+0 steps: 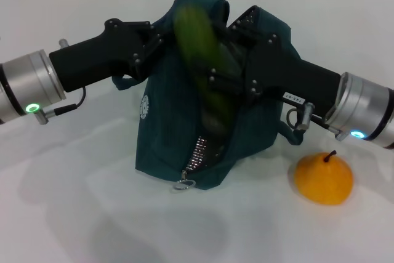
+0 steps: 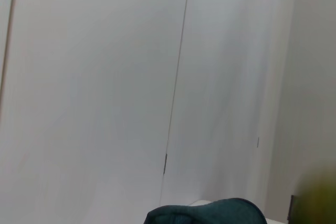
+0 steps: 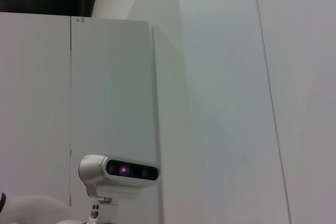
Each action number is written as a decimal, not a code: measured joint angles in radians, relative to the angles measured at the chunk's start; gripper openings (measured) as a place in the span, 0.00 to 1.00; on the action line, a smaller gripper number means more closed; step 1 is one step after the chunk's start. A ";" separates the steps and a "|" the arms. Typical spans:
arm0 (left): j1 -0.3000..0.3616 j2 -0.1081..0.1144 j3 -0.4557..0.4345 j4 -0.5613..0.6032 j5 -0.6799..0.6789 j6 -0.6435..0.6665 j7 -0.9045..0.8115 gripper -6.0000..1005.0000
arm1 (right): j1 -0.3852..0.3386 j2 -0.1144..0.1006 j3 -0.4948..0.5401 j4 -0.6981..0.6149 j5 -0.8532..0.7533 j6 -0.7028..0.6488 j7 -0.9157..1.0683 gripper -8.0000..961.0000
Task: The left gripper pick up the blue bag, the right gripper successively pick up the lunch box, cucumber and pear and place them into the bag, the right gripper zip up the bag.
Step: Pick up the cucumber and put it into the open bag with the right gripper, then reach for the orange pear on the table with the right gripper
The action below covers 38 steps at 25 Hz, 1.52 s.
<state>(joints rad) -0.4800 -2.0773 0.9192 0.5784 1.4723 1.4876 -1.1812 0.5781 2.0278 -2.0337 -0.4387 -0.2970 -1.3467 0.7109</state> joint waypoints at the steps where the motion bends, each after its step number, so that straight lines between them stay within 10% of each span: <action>1: 0.000 0.000 0.000 0.000 0.000 0.000 0.000 0.04 | -0.004 0.000 0.002 0.000 0.000 -0.001 -0.004 0.63; 8: 0.004 -0.001 -0.025 0.002 0.001 0.000 0.000 0.04 | -0.043 0.000 0.030 -0.003 0.010 -0.017 -0.038 0.73; 10: 0.007 -0.001 -0.025 0.002 0.001 0.001 0.000 0.04 | -0.060 -0.003 0.048 -0.003 0.009 -0.038 -0.042 0.91; 22: 0.035 -0.004 -0.027 0.001 0.003 -0.001 0.029 0.04 | -0.206 -0.101 0.238 0.009 -0.211 -0.280 -0.048 0.90; 38: 0.049 -0.011 -0.026 -0.025 -0.003 -0.001 0.091 0.04 | -0.308 -0.094 0.415 0.185 -0.433 -0.330 -0.051 0.88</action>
<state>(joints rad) -0.4311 -2.0880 0.8927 0.5531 1.4689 1.4863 -1.0900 0.2702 1.9336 -1.6188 -0.2536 -0.7297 -1.6766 0.6595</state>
